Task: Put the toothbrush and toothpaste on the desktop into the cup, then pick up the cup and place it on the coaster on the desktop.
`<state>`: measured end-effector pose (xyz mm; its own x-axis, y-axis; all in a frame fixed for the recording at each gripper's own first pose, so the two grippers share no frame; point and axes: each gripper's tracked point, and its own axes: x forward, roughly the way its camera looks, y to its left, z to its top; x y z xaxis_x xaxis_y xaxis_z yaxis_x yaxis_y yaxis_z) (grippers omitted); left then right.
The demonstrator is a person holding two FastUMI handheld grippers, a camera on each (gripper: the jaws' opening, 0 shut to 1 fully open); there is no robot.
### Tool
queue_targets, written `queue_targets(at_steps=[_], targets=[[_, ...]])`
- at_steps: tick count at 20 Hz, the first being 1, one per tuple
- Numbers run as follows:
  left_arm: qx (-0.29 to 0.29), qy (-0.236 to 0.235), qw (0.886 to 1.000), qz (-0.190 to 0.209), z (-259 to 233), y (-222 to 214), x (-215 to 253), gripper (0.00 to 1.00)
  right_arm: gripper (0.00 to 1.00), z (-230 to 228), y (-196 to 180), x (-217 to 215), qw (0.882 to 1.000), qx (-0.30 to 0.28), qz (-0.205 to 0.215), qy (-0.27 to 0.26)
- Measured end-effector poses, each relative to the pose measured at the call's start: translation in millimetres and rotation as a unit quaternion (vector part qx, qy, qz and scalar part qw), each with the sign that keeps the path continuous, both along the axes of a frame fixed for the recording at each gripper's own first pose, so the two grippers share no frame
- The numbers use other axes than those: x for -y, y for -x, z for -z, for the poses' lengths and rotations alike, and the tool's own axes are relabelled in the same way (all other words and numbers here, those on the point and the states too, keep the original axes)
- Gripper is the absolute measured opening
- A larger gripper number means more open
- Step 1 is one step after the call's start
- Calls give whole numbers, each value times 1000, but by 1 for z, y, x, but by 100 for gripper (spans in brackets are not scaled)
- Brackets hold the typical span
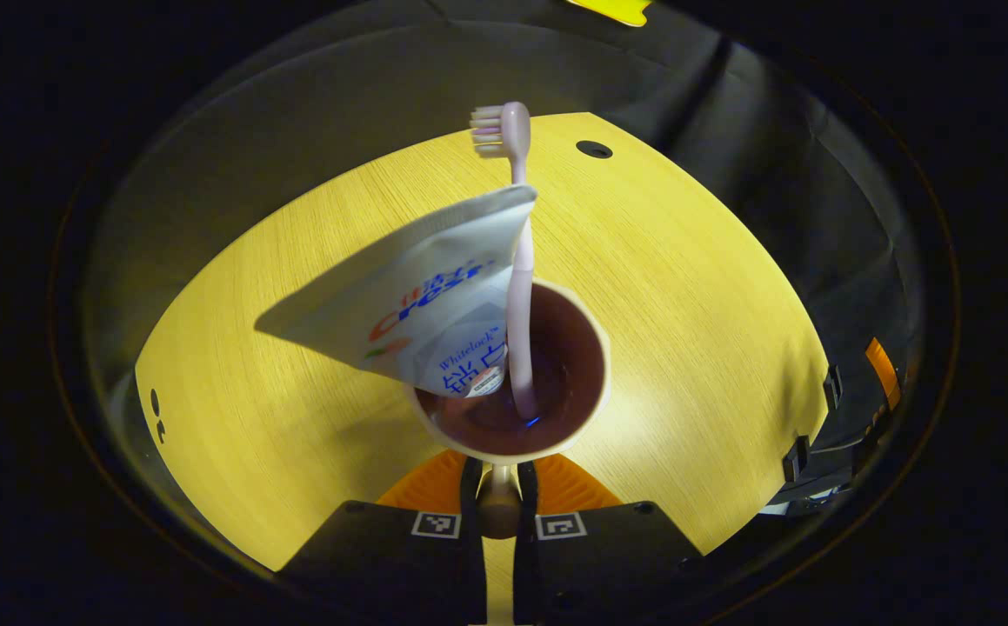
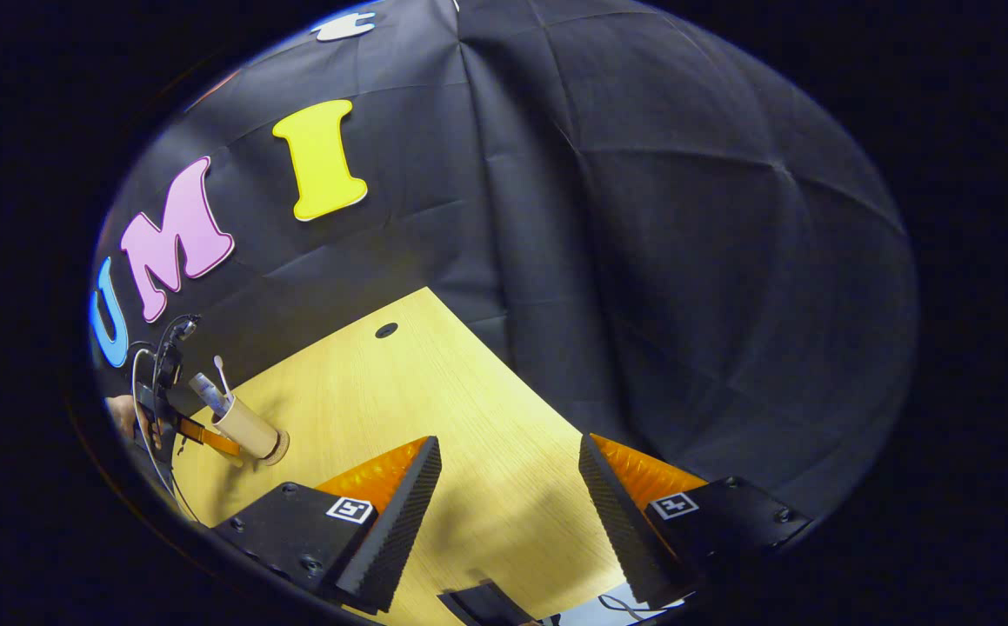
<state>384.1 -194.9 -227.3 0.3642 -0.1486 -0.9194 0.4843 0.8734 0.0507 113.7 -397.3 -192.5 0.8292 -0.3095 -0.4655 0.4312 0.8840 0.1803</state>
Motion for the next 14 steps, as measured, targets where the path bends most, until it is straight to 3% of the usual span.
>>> queue_targets(at_steps=[5,6,8,10,11,12,14], targets=[[-9,-15,1000,-2,6,2,2,19,98,0,6,2,1000,-1,-1,-5],[-7,-14,1000,-5,3,0,2,24,98,1,6,2,1000,-1,-2,-6],[-7,-14,1000,-7,3,1,2,23,98,2,7,2,1000,-2,-5,-6],[-3,-6,1000,-6,-1,3,6,27,98,2,6,-1,1000,-3,-10,-8],[6,-3,1000,-5,-6,0,7,35,98,0,5,-2,1000,-1,-13,-9],[19,-1,1000,-7,-11,-3,5,31,98,-2,2,-5,1000,0,-17,-9],[39,6,999,-16,-23,-1,2,77,98,-5,-3,-13,1000,1,-30,-7]])
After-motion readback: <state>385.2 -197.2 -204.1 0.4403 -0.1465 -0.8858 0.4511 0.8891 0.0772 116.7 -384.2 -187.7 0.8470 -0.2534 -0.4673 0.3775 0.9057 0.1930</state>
